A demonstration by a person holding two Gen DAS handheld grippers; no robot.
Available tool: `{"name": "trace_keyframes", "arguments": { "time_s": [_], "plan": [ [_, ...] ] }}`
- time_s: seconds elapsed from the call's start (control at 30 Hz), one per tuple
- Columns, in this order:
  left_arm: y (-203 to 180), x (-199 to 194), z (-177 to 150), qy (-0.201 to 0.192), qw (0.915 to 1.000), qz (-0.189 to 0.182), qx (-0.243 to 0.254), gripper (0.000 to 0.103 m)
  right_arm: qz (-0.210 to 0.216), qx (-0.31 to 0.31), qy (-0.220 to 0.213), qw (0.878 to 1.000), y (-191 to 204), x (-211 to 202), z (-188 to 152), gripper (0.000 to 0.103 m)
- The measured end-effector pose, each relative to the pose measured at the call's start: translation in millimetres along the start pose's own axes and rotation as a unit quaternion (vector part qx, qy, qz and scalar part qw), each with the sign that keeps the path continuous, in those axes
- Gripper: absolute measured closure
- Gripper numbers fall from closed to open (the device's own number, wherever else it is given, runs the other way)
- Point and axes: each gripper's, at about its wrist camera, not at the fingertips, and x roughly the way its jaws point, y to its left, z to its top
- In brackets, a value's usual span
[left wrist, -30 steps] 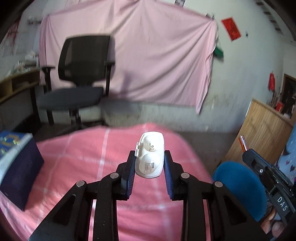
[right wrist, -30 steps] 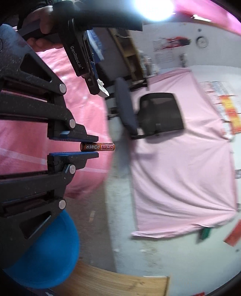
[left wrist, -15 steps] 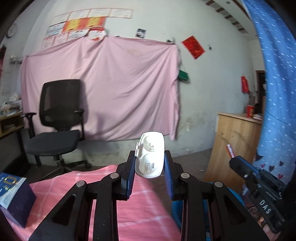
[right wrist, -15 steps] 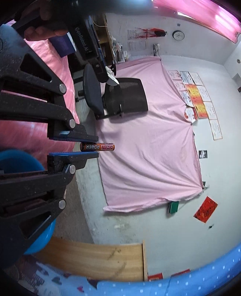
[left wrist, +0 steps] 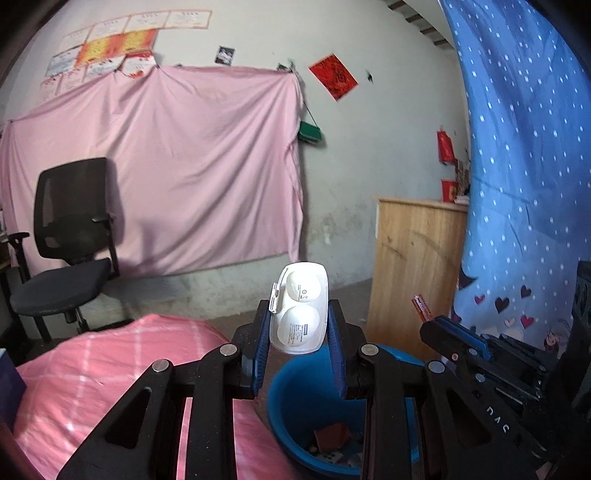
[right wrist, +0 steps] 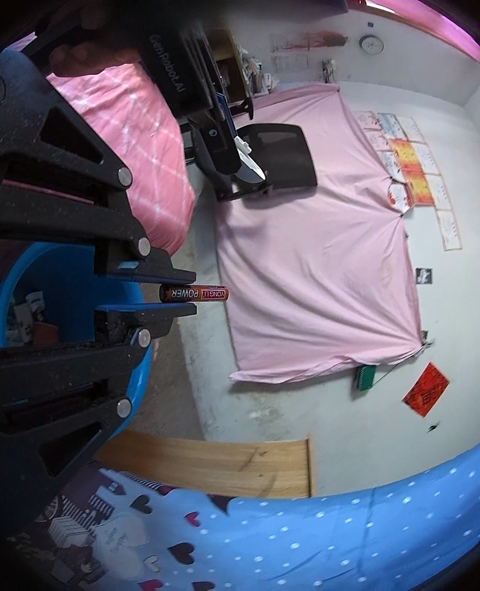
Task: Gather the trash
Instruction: 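Open both grippers over the blue bucket to drop the earbud case and battery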
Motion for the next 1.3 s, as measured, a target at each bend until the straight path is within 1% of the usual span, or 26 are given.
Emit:
{"name": "trace_keyframes", "arguments": {
  "time_s": [0.07, 0.17, 0.23, 0.33, 0.47, 0.53, 0.57, 0.6, 0.63, 0.67, 0.83, 0.87, 0.9, 0.97, 1.0, 1.03, 1.07, 1.2, 1.3],
  "plan": [
    [-5, 8, -6, 0.019, 0.9998, -0.009, -0.001, 0.078, -0.003, 0.009, 0.019, 1.000, -7, 6, -3, 0.081],
    [-5, 29, -13, 0.065, 0.9973, -0.029, -0.016, 0.078, -0.008, 0.030, 0.061, 0.998, -17, 21, -9, 0.081],
    [-3, 46, -19, 0.100, 0.9935, -0.040, -0.036, 0.078, -0.008, 0.044, 0.086, 0.995, -22, 30, -12, 0.080],
    [-1, 65, -26, 0.139, 0.9869, -0.056, -0.062, 0.078, -0.013, 0.057, 0.111, 0.992, -28, 38, -19, 0.080],
    [2, 86, -35, 0.181, 0.9766, -0.074, -0.088, 0.078, -0.023, 0.066, 0.145, 0.987, -34, 50, -27, 0.080],
    [4, 91, -38, 0.196, 0.9726, -0.079, -0.097, 0.078, -0.027, 0.068, 0.154, 0.985, -37, 53, -29, 0.079],
    [4, 95, -40, 0.205, 0.9704, -0.080, -0.101, 0.075, -0.028, 0.069, 0.155, 0.985, -38, 53, -29, 0.079],
    [6, 96, -42, 0.210, 0.9688, -0.081, -0.103, 0.067, -0.030, 0.071, 0.155, 0.985, -39, 53, -29, 0.079],
    [8, 97, -43, 0.214, 0.9673, -0.082, -0.108, 0.065, -0.031, 0.071, 0.153, 0.985, -39, 52, -28, 0.079],
    [10, 96, -44, 0.214, 0.9668, -0.082, -0.113, 0.062, -0.033, 0.072, 0.152, 0.985, -40, 51, -28, 0.079],
    [19, 88, -44, 0.211, 0.9676, -0.069, -0.120, 0.062, -0.037, 0.074, 0.149, 0.985, -40, 50, -25, 0.078],
    [20, 87, -44, 0.210, 0.9679, -0.066, -0.122, 0.061, -0.036, 0.075, 0.148, 0.985, -40, 50, -24, 0.077],
    [22, 83, -42, 0.206, 0.9689, -0.061, -0.123, 0.057, -0.037, 0.074, 0.147, 0.986, -40, 50, -24, 0.077],
    [27, 73, -39, 0.192, 0.9714, -0.054, -0.129, 0.051, -0.038, 0.075, 0.142, 0.986, -39, 46, -21, 0.072],
    [30, 67, -37, 0.184, 0.9730, -0.049, -0.131, 0.049, -0.040, 0.077, 0.138, 0.987, -38, 43, -18, 0.070],
    [32, 63, -35, 0.178, 0.9743, -0.045, -0.131, 0.048, -0.040, 0.081, 0.133, 0.987, -40, 41, -16, 0.066],
    [35, 55, -32, 0.168, 0.9762, -0.040, -0.131, 0.044, -0.043, 0.084, 0.128, 0.987, -40, 37, -13, 0.062],
    [46, 28, -25, 0.140, 0.9812, -0.022, -0.132, 0.026, -0.047, 0.081, 0.113, 0.989, -31, 26, -2, 0.056],
    [54, 9, -22, 0.126, 0.9836, -0.014, -0.129, 0.024, -0.052, 0.063, 0.104, 0.991, -14, 13, 2, 0.046]
  ]
}}
